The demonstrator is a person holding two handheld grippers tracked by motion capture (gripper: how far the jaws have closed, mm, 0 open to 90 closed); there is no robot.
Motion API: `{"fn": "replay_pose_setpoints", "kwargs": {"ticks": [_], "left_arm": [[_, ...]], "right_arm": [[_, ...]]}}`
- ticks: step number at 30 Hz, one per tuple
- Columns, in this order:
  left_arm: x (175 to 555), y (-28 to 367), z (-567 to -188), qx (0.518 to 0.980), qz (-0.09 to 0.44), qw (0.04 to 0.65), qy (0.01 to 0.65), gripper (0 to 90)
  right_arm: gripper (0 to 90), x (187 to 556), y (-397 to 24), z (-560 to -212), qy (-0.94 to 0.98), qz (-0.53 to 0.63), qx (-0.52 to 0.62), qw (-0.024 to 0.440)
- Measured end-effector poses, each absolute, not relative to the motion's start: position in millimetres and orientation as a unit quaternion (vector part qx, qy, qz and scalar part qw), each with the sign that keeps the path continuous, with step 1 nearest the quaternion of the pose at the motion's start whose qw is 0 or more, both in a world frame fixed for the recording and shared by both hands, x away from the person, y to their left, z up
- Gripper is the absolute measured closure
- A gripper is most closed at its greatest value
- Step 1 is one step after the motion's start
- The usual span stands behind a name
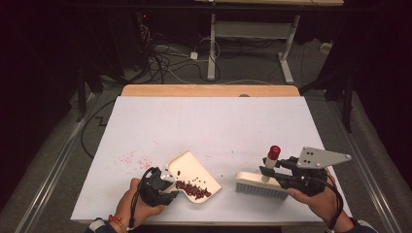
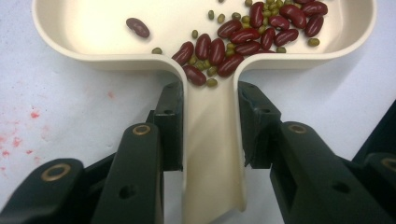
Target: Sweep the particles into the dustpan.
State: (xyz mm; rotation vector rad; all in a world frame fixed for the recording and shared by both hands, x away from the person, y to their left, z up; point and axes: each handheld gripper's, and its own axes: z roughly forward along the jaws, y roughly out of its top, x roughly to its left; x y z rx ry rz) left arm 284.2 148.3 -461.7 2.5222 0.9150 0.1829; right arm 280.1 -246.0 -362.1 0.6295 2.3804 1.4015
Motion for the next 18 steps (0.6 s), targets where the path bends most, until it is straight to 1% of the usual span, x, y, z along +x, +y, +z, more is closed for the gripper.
{"fn": "replay_pose_setpoints", "kwargs": {"ticks": [4,9,14,18], "left_arm": [[284.3,148.0,-462.3,0.914,0.066,0.223,0.332,63.8],[284.5,147.4,-462.7,0.915,0.067,0.222,0.330,63.8],[285.1,145.6,-463.5,0.916,0.066,0.220,0.329,63.7],[284.9,144.2,-463.6,0.916,0.066,0.220,0.328,63.7]], "right_arm": [[69.7,277.0,-251.8,-365.0,0.834,0.483,0.221,0.149],[69.7,279.3,-248.6,-368.7,0.832,0.485,0.224,0.151],[69.7,289.7,-231.8,-373.7,0.820,0.495,0.231,0.171],[69.7,295.0,-221.5,-374.3,0.816,0.502,0.229,0.173]]}}
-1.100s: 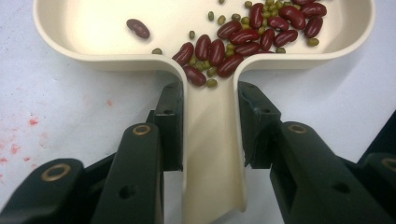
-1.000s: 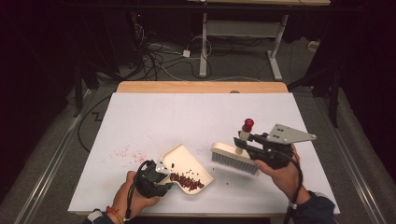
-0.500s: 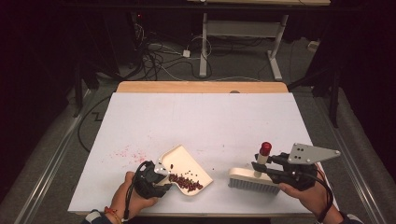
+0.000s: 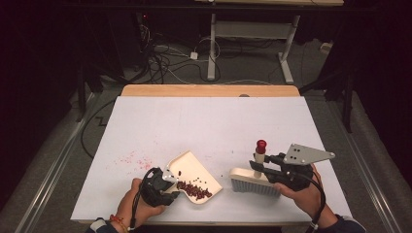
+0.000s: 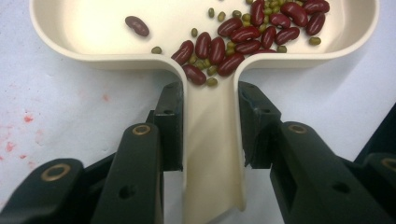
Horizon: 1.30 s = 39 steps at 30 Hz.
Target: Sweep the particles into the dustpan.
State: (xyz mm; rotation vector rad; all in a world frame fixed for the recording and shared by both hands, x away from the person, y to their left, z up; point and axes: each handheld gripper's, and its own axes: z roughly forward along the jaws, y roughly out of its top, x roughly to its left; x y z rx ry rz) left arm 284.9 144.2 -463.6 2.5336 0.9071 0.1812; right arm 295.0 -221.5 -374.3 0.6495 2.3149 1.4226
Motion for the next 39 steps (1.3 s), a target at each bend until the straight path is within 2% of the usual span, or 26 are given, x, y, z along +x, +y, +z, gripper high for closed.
{"fn": "replay_pose_setpoints", "kwargs": {"ticks": [13,17,22,26,32,39], "left_arm": [[285.2,141.2,-464.9,0.918,0.065,0.216,0.326,63.7],[285.2,139.7,-465.3,0.918,0.065,0.214,0.327,63.7],[285.1,137.4,-464.7,0.918,0.067,0.212,0.327,63.7],[284.1,136.8,-463.0,0.917,0.069,0.213,0.329,63.7],[285.1,134.4,-464.1,0.913,0.073,0.215,0.339,63.7],[285.5,131.8,-464.1,0.911,0.078,0.214,0.344,63.7]], "right_arm": [[69.7,299.9,-217.8,-371.6,0.794,0.525,0.245,0.184],[69.7,298.3,-224.8,-367.5,0.763,0.543,0.276,0.214],[69.6,295.1,-212.6,-382.8,0.761,0.513,0.294,0.268],[69.6,283.5,-196.1,-389.6,0.765,0.503,0.290,0.279],[69.4,268.7,-170.0,-393.4,0.776,0.503,0.266,0.273],[69.6,263.8,-159.8,-392.1,0.779,0.516,0.259,0.247]]}}
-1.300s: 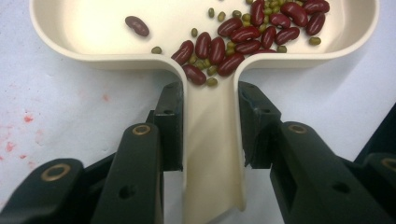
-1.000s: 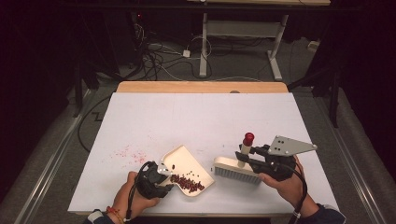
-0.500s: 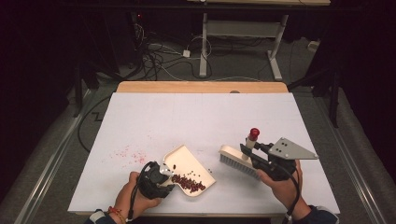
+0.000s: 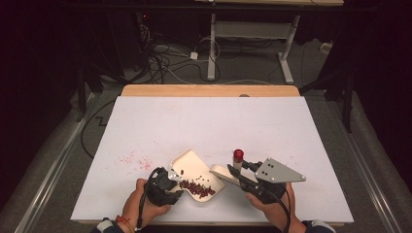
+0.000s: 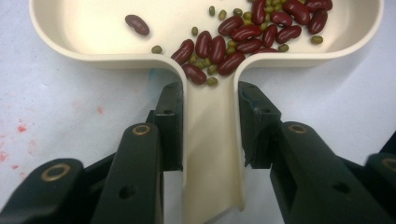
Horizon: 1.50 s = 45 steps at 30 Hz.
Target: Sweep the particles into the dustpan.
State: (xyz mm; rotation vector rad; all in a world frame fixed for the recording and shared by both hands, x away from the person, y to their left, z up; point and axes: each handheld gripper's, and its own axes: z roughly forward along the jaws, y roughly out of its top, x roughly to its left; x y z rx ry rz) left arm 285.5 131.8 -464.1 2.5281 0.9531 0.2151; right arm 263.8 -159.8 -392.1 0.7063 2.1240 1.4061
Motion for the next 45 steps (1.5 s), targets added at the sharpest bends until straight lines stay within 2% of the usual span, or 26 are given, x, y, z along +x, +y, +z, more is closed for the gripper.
{"fn": "replay_pose_setpoints", "kwargs": {"ticks": [3,6,16,19,23,27,33,45], "left_arm": [[285.7,132.7,-463.5,0.911,0.076,0.215,0.344,63.7],[285.9,133.8,-463.8,0.910,0.074,0.217,0.346,63.7],[288.4,136.6,-464.8,0.905,0.072,0.226,0.353,63.7],[289.4,138.3,-465.3,0.903,0.076,0.228,0.356,63.7],[290.5,140.7,-465.3,0.901,0.076,0.231,0.359,63.7],[292.7,142.9,-465.6,0.898,0.077,0.236,0.364,63.7],[294.7,143.6,-466.6,0.893,0.078,0.243,0.371,63.7],[310.2,136.4,-469.2,0.874,0.087,0.256,0.405,63.7]], "right_arm": [[69.6,263.0,-157.9,-390.8,0.778,0.529,0.257,0.223],[69.7,261.6,-158.5,-388.2,0.777,0.532,0.255,0.221],[69.7,268.0,-170.7,-382.9,0.767,0.539,0.256,0.238],[69.7,274.8,-174.8,-381.1,0.758,0.538,0.248,0.274],[69.7,285.8,-172.6,-381.3,0.750,0.544,0.249,0.284],[69.7,298.8,-161.2,-383.6,0.739,0.543,0.245,0.316],[69.7,314.3,-134.7,-392.8,0.743,0.549,0.245,0.295],[69.7,317.3,-88.1,-402.0,0.760,0.537,0.234,0.280]]}}
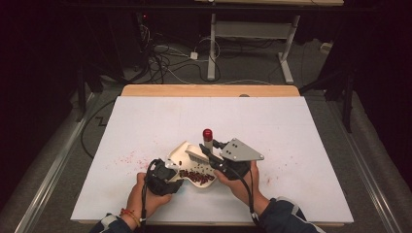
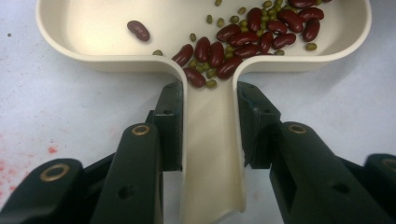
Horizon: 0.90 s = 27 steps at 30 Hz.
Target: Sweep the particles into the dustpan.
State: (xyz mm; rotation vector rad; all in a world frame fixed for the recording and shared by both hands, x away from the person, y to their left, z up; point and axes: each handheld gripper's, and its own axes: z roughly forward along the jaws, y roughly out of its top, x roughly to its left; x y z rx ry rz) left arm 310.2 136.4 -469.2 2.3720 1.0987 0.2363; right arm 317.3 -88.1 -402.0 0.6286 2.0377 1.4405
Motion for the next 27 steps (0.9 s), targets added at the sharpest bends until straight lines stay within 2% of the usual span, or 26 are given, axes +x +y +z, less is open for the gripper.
{"fn": "replay_pose_setpoints", "kwargs": {"ticks": [2,10,27], "left_arm": [[311.4,136.6,-469.5,0.870,0.091,0.256,0.411,63.7],[315.5,145.0,-470.7,0.858,0.098,0.261,0.431,63.8],[322.9,173.2,-475.8,0.833,0.109,0.261,0.476,63.7]], "right_arm": [[69.6,315.3,-78.5,-402.7,0.762,0.540,0.238,0.266],[69.7,308.1,-64.5,-401.6,0.767,0.544,0.221,0.258],[69.6,316.1,-112.1,-379.2,0.749,0.569,0.233,0.246]]}}
